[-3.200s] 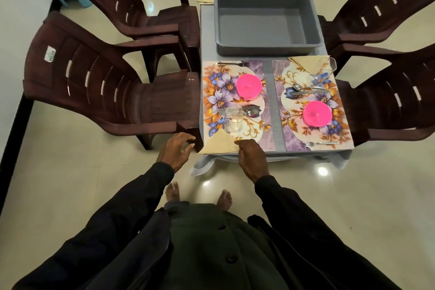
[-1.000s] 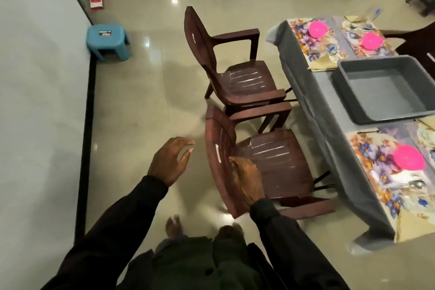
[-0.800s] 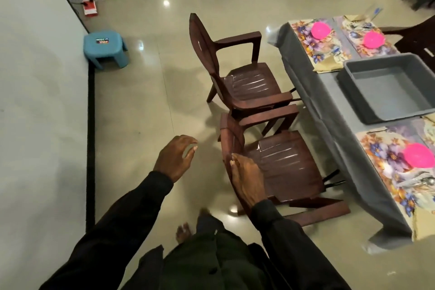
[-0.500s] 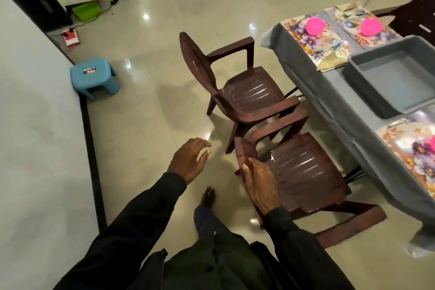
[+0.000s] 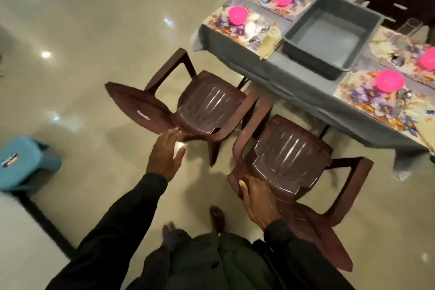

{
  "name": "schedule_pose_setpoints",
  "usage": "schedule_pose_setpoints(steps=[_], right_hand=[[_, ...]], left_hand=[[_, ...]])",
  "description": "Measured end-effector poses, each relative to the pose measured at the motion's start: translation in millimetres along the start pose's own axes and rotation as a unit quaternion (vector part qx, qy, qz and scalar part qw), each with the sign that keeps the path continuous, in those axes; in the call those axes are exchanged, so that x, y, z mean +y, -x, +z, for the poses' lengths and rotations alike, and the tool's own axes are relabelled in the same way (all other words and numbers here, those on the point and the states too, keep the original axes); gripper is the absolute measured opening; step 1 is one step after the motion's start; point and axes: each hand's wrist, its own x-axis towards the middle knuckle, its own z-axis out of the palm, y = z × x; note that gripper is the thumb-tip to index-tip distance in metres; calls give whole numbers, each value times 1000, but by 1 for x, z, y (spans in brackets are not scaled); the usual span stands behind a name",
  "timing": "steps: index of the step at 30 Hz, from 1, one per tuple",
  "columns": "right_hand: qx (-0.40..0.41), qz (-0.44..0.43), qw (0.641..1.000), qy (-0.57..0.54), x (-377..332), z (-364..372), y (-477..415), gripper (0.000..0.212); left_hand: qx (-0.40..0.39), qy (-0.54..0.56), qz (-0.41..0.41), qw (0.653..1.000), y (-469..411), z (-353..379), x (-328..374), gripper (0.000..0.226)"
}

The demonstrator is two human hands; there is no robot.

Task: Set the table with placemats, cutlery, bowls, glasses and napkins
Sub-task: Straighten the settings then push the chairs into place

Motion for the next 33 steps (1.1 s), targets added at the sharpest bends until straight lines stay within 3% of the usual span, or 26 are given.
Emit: schedule_pose_setpoints(steps=[5,9,15,33], right_hand=[[50,101,993,20,-10,16,24,54],[82,181,976,86,-34,38,49,65],[121,267,945,146,-66,56,54,72],[139,272,940,150,-65,58,45,67]], left_hand=[[-64,-73,44,994,-36,18,-54,63],[-128,-109,92,981,-53,19,-99,79],[-147,-138,215,956,-67,12,-136,68],[-158,-138,235,949,-64,12,-150,67]])
